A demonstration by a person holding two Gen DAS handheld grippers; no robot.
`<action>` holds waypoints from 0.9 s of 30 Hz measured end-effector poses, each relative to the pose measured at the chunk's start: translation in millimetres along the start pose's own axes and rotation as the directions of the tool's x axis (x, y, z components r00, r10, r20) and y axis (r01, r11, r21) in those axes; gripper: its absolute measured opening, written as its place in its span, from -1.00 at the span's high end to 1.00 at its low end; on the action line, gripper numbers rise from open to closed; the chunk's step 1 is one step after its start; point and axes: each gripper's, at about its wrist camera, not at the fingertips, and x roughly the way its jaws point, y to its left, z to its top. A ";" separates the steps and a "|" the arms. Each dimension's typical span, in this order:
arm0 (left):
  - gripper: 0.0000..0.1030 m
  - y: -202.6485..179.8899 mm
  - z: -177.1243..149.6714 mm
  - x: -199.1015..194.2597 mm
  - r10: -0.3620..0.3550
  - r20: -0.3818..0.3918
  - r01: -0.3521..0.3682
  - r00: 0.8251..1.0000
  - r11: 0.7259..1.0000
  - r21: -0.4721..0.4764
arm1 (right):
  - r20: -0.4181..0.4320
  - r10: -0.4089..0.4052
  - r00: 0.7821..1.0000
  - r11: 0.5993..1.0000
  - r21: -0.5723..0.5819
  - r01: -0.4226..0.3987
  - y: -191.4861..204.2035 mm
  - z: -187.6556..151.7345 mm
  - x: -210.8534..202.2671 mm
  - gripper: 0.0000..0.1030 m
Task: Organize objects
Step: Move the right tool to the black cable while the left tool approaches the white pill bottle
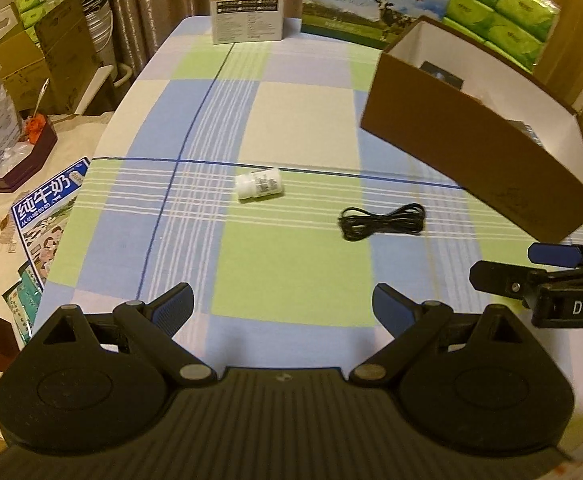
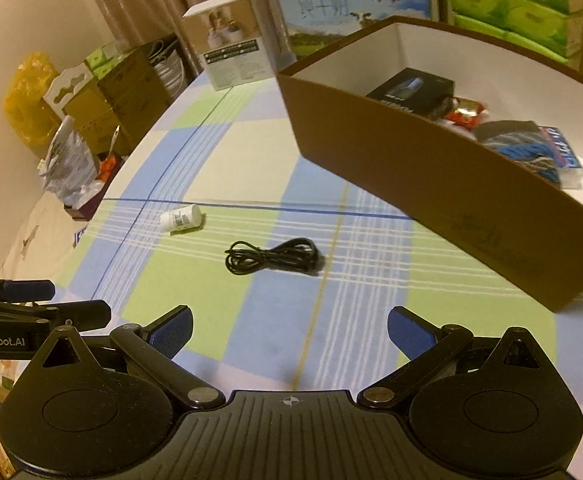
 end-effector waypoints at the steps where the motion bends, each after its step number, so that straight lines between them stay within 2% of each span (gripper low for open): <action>1: -0.83 2.6 1.2 3.1 0.005 -0.003 -0.005 1.000 1.000 -0.002 | -0.005 0.001 1.000 1.000 -0.001 -0.001 1.3 0.8 4.6 -0.96; 12: -0.83 24.0 13.0 37.8 0.037 -0.032 -0.038 0.999 0.999 -0.019 | -0.021 -0.003 1.000 1.000 0.009 0.003 5.6 9.9 55.7 -0.96; 27: -0.83 46.1 28.7 89.2 0.061 -0.078 -0.062 0.995 0.998 -0.010 | -0.043 -0.072 0.997 0.997 0.000 0.072 19.0 19.9 116.3 -0.96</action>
